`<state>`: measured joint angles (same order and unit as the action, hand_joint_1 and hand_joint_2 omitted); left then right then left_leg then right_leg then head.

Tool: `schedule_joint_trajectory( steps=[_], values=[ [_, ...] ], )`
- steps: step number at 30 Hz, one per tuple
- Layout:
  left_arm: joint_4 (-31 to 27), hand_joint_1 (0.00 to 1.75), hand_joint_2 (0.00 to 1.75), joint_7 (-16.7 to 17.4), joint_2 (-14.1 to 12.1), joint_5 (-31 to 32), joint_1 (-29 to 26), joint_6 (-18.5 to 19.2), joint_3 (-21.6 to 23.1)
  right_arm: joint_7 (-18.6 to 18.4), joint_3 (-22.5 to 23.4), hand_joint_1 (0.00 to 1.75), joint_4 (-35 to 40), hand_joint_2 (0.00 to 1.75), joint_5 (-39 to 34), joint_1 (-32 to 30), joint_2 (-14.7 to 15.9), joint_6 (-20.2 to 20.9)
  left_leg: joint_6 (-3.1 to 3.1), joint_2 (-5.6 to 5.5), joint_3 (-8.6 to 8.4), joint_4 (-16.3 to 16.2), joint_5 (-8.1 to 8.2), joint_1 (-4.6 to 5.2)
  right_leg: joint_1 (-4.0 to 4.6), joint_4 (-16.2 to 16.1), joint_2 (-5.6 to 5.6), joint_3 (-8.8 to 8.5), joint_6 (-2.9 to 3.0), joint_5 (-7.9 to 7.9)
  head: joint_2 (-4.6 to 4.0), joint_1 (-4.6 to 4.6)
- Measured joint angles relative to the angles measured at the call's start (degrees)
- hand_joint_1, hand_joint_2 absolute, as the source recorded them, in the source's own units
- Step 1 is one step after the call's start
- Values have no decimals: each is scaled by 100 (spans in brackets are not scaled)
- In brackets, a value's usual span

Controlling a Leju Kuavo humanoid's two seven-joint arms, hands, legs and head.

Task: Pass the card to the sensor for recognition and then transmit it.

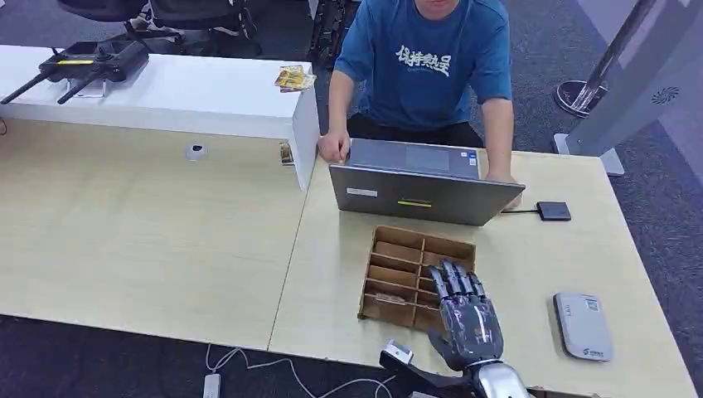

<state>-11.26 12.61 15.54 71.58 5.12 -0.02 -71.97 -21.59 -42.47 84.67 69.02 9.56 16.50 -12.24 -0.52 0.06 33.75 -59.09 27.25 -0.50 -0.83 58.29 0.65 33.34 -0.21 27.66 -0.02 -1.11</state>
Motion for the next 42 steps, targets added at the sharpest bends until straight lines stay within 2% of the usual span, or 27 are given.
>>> schedule_joint_trajectory(
  steps=[1,2,3,7,10,21,26,27,28,30,42],
  values=[
    [0,0,0,0,0,-2,0,0,0,0,0,9,0,175,4,-3,0,-9,0,0,0,0,0,0,0,0,0,0,0,0,0,0],
    [0,0,0,-2,0,-2,0,0,0,0,0,30,0,175,7,-8,0,-20,0,0,0,0,0,0,0,0,0,0,0,0,0,0],
    [0,0,0,-9,0,-9,0,2,0,17,2,175,0,175,67,-25,0,-148,0,0,0,0,0,0,0,0,0,0,0,0,0,0],
    [0,0,0,-37,0,-9,-1,4,0,87,31,175,66,175,352,-117,-22,-665,0,0,0,0,0,0,0,0,-1,0,0,0,0,-2],
    [0,0,0,-46,0,-9,1,9,0,116,85,175,120,175,511,-177,-83,-861,0,0,0,0,0,0,0,0,0,0,0,0,0,0],
    [0,0,0,-46,0,24,1,11,0,133,171,175,83,175,638,-262,-240,-1036,0,0,0,0,0,0,0,0,-1,0,0,0,0,0],
    [0,0,0,-81,0,26,0,13,0,177,227,161,46,175,636,-297,-286,-1084,0,0,1,0,0,0,0,0,0,0,0,0,0,0],
    [0,0,0,-103,0,26,0,20,0,181,238,106,44,175,636,-305,-291,-1086,0,0,1,0,0,0,0,0,0,0,0,0,0,0],
    [0,0,0,-127,0,28,0,22,0,186,245,5,44,175,636,-311,-297,-1095,0,0,0,0,0,0,0,0,0,0,0,0,0,-2],
    [0,0,0,-138,0,31,-1,22,0,190,254,0,44,175,636,-324,-304,-1104,0,0,1,0,1,0,0,0,0,0,0,0,0,-2],
    [0,0,0,-140,0,44,-2,26,0,216,262,0,33,175,673,-340,-339,-1139,0,0,1,0,0,0,0,0,0,0,0,0,0,0]
  ],
)
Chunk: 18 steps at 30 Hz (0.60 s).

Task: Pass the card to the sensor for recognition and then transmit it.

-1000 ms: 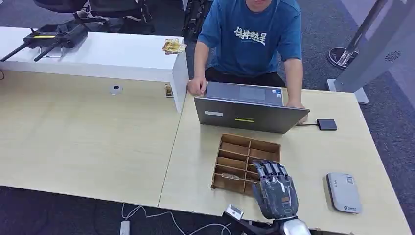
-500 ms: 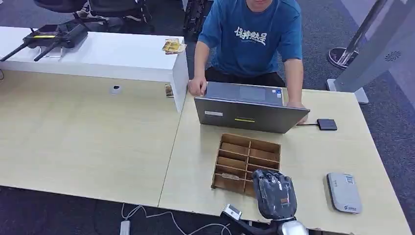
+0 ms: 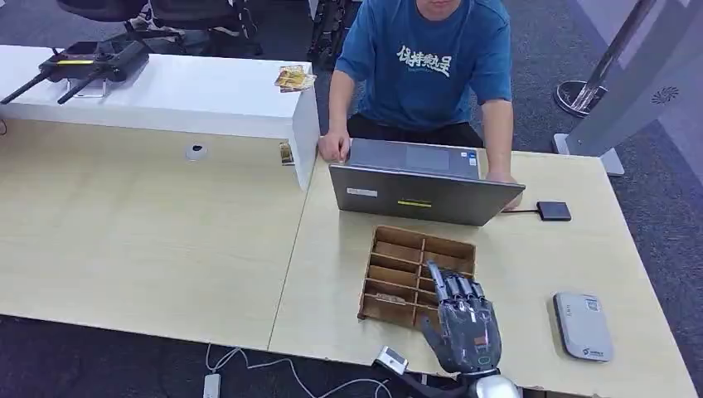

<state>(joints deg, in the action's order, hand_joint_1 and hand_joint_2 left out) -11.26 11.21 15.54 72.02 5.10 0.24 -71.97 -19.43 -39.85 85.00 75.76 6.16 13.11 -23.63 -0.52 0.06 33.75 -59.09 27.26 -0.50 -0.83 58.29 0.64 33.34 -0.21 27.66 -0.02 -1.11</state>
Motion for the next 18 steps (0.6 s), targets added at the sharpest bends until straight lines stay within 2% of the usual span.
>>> schedule_joint_trajectory(
  steps=[10,18],
  values=[
    [0,0,0,0,-2,18,0,0,0,15,2,0,-57,175,2,0,-11,15,0,0,0,0,0,0,0,0,0,0,0,0,0,0],
    [0,0,0,4,-2,48,1,0,0,-139,0,0,-345,175,63,56,-11,503,0,0,1,0,0,0,0,0,1,0,0,0,0,0]
  ],
)
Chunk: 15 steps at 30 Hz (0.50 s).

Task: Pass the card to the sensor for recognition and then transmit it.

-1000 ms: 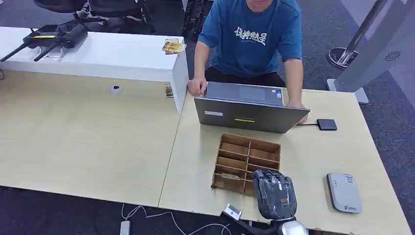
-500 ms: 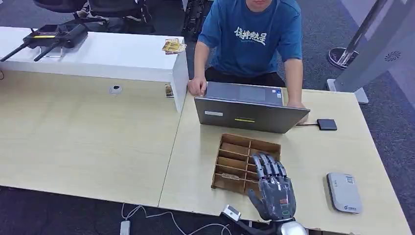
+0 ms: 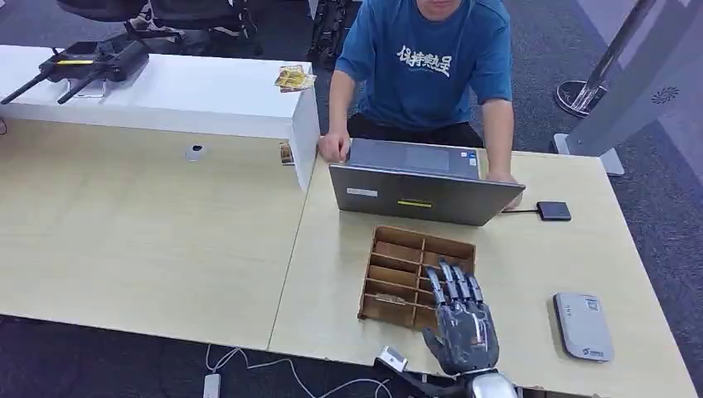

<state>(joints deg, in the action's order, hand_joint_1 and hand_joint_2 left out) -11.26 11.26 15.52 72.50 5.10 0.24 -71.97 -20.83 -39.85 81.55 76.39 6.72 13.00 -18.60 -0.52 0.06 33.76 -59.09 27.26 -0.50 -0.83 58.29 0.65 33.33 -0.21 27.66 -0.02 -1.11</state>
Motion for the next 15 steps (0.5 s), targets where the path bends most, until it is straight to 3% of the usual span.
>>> schedule_joint_trajectory(
  steps=[5,15],
  values=[
    [0,0,0,7,0,-2,-1,-4,0,-162,2,0,-94,175,131,0,2,33,0,0,0,0,0,0,0,0,-1,0,0,0,0,-2],
    [0,0,0,118,2,-9,2,-24,0,-142,52,0,-138,175,57,-1,2,-2,0,0,0,0,0,0,0,0,0,0,0,0,0,0]
  ],
)
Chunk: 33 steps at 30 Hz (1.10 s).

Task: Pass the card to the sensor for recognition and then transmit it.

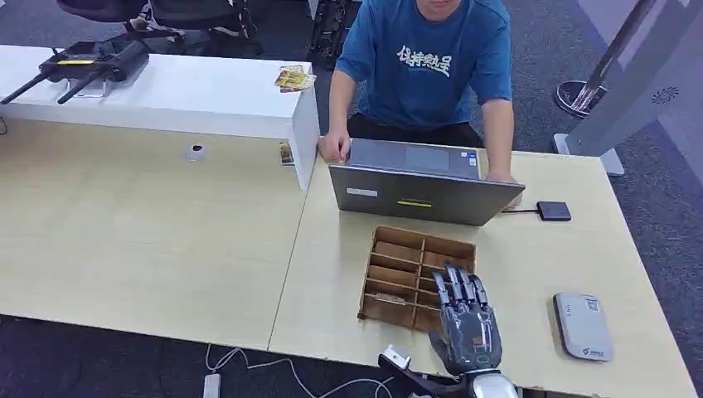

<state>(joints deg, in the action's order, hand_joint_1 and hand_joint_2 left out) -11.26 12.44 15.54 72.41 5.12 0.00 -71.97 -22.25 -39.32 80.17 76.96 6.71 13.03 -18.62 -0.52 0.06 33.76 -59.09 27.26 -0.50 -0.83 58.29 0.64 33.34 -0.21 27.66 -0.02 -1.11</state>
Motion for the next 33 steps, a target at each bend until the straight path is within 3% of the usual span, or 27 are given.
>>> schedule_joint_trajectory(
  steps=[12,19,33],
  values=[
    [0,0,0,-59,0,-7,-3,2,0,65,44,0,7,175,-105,-3,0,4,0,0,0,0,0,0,0,0,0,0,0,0,0,0],
    [0,0,0,-105,0,-48,-3,-7,0,164,52,0,149,175,-542,-13,35,243,0,0,0,0,0,0,0,0,0,1,0,0,0,0],
    [0,0,0,-129,0,-114,-5,-9,0,-55,26,0,612,175,-428,-210,266,452,1,0,0,0,1,0,0,-1,0,1,0,0,0,0]
  ],
)
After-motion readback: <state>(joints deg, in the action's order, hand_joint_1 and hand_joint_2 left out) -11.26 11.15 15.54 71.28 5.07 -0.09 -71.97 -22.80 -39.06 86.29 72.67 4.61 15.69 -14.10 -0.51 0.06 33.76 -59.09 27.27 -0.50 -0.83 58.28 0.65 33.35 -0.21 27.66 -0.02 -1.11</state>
